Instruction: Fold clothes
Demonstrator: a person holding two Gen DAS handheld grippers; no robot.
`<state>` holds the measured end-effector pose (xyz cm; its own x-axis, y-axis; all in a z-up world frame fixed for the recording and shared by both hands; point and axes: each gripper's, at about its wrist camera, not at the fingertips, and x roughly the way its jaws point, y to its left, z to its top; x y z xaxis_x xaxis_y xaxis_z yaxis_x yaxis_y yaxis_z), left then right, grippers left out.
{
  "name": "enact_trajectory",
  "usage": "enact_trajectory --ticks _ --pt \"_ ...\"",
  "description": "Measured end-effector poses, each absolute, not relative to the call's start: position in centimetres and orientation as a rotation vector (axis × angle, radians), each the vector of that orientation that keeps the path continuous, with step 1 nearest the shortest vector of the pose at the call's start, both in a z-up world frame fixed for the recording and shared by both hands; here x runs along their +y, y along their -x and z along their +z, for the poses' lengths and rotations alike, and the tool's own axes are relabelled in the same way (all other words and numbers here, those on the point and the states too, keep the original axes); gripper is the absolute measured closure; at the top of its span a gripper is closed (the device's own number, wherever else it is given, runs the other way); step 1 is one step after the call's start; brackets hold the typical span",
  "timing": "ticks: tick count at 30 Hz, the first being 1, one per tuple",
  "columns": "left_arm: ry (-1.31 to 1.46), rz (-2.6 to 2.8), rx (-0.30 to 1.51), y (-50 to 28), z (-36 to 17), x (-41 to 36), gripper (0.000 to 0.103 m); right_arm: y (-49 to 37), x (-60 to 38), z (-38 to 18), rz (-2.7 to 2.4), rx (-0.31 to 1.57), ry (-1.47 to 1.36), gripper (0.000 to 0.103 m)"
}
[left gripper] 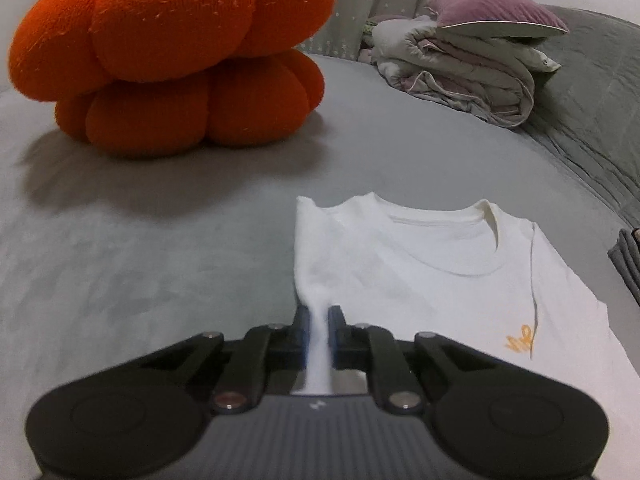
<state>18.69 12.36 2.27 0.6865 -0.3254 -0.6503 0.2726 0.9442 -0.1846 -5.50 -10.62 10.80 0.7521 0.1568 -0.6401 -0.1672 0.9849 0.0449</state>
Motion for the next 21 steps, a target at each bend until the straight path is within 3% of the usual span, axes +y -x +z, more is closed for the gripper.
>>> enact_trajectory --ticks 10,13,15,21 --pt "0.137 -0.329 0.751 -18.9 2.3 12.9 0.093 5.6 -10.8 10.7 0.172 0.696 0.015 0.089" --pt "0.161 -0.325 0.759 -19.1 2.3 13.1 0.087 5.5 -10.7 10.8 0.173 0.697 0.012 0.089" --pt "0.184 -0.31 0.747 -19.2 2.4 13.6 0.076 5.5 -10.6 10.7 0.172 0.699 0.012 0.088" --pt "0.253 -0.311 0.732 -19.5 2.3 14.4 0.076 5.2 -10.7 10.5 0.157 0.705 0.0 0.084"
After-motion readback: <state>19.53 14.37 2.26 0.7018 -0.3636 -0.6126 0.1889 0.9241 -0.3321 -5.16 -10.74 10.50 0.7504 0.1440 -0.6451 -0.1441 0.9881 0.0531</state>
